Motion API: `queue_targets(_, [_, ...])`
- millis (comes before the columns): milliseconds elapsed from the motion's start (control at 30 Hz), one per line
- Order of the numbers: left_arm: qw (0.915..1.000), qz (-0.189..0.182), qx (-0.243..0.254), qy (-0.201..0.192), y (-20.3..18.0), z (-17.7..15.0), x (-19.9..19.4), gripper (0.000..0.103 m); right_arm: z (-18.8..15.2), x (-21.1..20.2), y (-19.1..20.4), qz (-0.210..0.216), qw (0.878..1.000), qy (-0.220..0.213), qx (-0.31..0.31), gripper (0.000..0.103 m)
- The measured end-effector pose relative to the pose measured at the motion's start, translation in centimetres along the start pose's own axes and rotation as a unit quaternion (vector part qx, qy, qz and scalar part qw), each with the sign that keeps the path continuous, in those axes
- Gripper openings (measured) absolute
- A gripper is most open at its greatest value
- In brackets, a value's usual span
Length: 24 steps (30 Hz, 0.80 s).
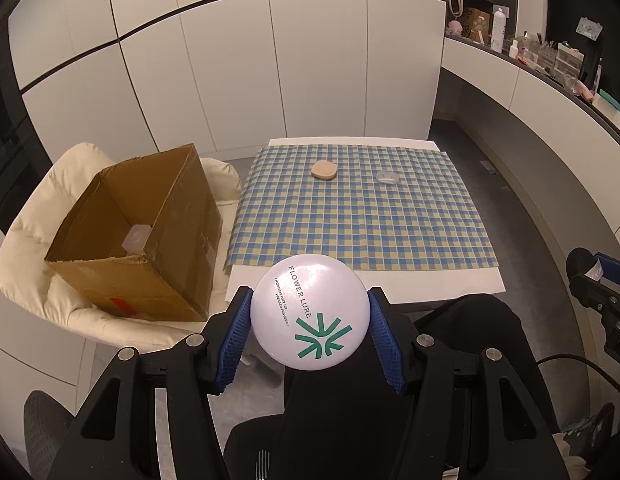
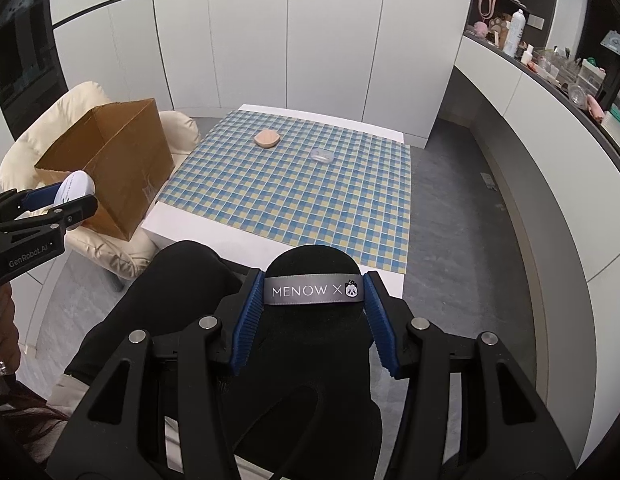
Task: Organize objects
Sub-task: 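Carry the white compact and the black compact toward the cardboard box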
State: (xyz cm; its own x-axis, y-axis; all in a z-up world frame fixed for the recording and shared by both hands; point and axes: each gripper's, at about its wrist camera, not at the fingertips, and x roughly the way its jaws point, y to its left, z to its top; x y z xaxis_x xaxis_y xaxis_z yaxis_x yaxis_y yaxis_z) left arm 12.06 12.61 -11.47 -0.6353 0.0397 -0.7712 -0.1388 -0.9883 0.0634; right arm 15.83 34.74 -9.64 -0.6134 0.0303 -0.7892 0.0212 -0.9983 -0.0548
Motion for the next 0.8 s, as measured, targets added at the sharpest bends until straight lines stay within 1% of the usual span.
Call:
queue_targets(100, [1.0, 0.003, 0.005, -0.005, -0.2, 0.1, -0.2, 0.057, -0.2, -0.2, -0.5, 0.0, 1.0, -0.002, 0.008, 0.053])
queue_targets(267, [0.9999, -0.005, 0.01, -0.005, -0.8, 0.0, 0.0, 0.057, -0.5, 0.0, -0.7, -0.004, 1.0, 0.0, 0.01, 0.053])
queue_targets(433, [1.0, -0.006, 0.006, 0.004, -0.6, -0.2, 0.5, 0.057, -0.4, 0.2, -0.5, -0.003, 1.0, 0.001, 0.007, 0.053])
queue_targets(567, [0.9998, 0.016, 0.014, 0.001, -0.4, -0.5, 0.7, 0.057, -0.1, 0.5, -0.1, 0.0, 1.0, 0.003, 0.005, 0.053])
queue_targets(733, [0.9999, 0.009, 0.0, 0.006, 0.4, -0.5, 0.8, 0.057, 0.2, 1.0, 0.7, 0.006, 1.0, 0.007, -0.007, 0.053])
queue_targets(800, [0.9999, 0.011, -0.006, 0.008, 0.7, -0.5, 0.9, 0.057, 0.4, 1.2, 1.2, 0.009, 1.0, 0.008, -0.015, 0.053])
